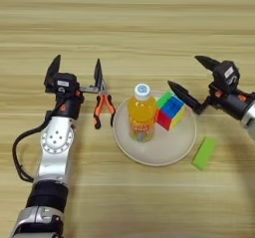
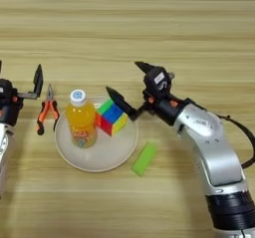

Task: Move the objects on the table

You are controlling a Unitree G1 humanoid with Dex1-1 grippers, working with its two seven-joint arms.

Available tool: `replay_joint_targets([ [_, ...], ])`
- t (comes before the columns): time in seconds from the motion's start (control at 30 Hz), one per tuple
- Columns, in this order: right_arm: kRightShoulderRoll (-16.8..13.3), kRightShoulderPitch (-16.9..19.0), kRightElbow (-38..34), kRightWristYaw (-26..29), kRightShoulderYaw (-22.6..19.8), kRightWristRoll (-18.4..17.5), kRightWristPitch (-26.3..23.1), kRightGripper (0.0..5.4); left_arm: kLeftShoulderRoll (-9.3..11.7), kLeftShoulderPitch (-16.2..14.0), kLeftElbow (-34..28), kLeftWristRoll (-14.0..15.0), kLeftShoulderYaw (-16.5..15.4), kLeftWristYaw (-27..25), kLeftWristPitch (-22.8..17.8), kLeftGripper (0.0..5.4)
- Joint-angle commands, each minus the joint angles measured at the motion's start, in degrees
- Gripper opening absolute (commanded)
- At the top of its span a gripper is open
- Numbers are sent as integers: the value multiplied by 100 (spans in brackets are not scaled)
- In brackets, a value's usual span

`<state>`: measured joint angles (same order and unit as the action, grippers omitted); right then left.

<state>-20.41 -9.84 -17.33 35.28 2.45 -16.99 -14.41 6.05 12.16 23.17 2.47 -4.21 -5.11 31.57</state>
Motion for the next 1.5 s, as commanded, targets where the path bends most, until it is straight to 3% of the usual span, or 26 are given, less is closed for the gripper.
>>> replay_joint_targets([
  [0.03, -57, -126, -332, 291, -38, -385, 19, 538, -8, -31, -100, -87, 28, 39, -120, 540],
  [0.33, -195, -177, -616, 869, 209, -893, -194, 538, -42, -86, -224, -127, 55, 68, -163, 540],
  [0.63, -358, -275, -577, 1345, 647, -939, -361, 538, -50, -144, -347, -137, 80, 87, -227, 540],
  [0.9, -430, -577, 37, 1621, 1137, -497, -295, 538, -54, -175, -406, -143, 93, 103, -260, 540],
  [1.2, -93, -894, 712, 1289, 1567, 243, -143, 538, -58, -159, -390, -141, 101, 112, -260, 540],
  [1.5, 70, -955, 1122, 1159, 1661, 592, -137, 420, -64, -146, -386, -152, 119, 141, -254, 540],
])
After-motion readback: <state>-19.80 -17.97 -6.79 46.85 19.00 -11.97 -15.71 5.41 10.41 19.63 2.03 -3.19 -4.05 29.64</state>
